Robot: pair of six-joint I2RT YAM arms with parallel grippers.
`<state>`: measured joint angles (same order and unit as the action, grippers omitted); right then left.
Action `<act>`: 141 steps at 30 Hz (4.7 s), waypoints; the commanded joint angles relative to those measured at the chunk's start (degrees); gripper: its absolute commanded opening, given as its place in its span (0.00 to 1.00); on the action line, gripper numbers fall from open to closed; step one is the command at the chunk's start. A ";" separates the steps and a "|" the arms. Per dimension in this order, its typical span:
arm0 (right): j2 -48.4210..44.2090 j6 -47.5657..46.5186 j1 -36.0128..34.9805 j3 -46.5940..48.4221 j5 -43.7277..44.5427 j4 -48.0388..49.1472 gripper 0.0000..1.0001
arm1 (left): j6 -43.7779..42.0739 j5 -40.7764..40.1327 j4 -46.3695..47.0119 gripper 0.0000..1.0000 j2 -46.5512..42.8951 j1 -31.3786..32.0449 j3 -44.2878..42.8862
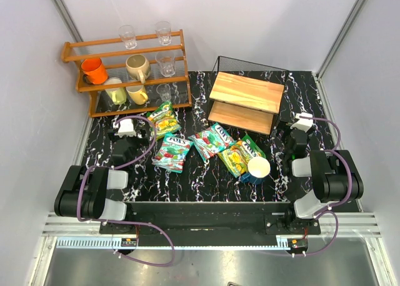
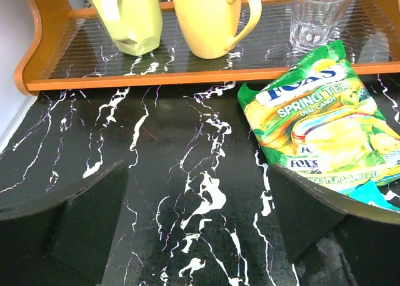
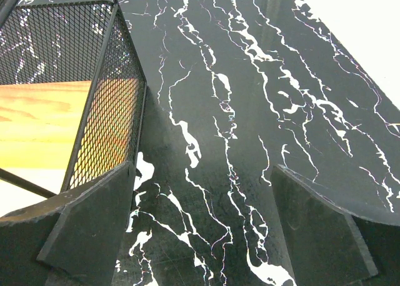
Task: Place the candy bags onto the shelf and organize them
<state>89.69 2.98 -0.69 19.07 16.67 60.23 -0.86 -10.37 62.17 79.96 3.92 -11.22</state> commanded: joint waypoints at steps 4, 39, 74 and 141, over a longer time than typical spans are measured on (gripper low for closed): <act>-2.85 1.85 0.07 -0.78 5.21 4.29 1.00 | -0.72 2.55 2.43 0.99 -1.30 -0.32 -1.61; -40.65 24.97 -5.34 29.97 -5.68 -75.25 1.00 | 30.31 28.48 -43.27 0.99 -17.38 -3.14 -19.98; 16.83 52.65 -59.78 43.15 0.03 -49.59 0.82 | 25.38 21.89 -46.96 0.99 -26.44 -0.32 -12.07; 8.40 13.36 -17.51 74.63 -28.52 -79.76 0.00 | 24.51 26.72 -67.01 0.99 -33.73 4.87 -22.53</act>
<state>97.54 14.57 -21.19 95.81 -2.66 -28.29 24.80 16.10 -6.52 47.59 8.29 -32.38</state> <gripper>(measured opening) 0.007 0.987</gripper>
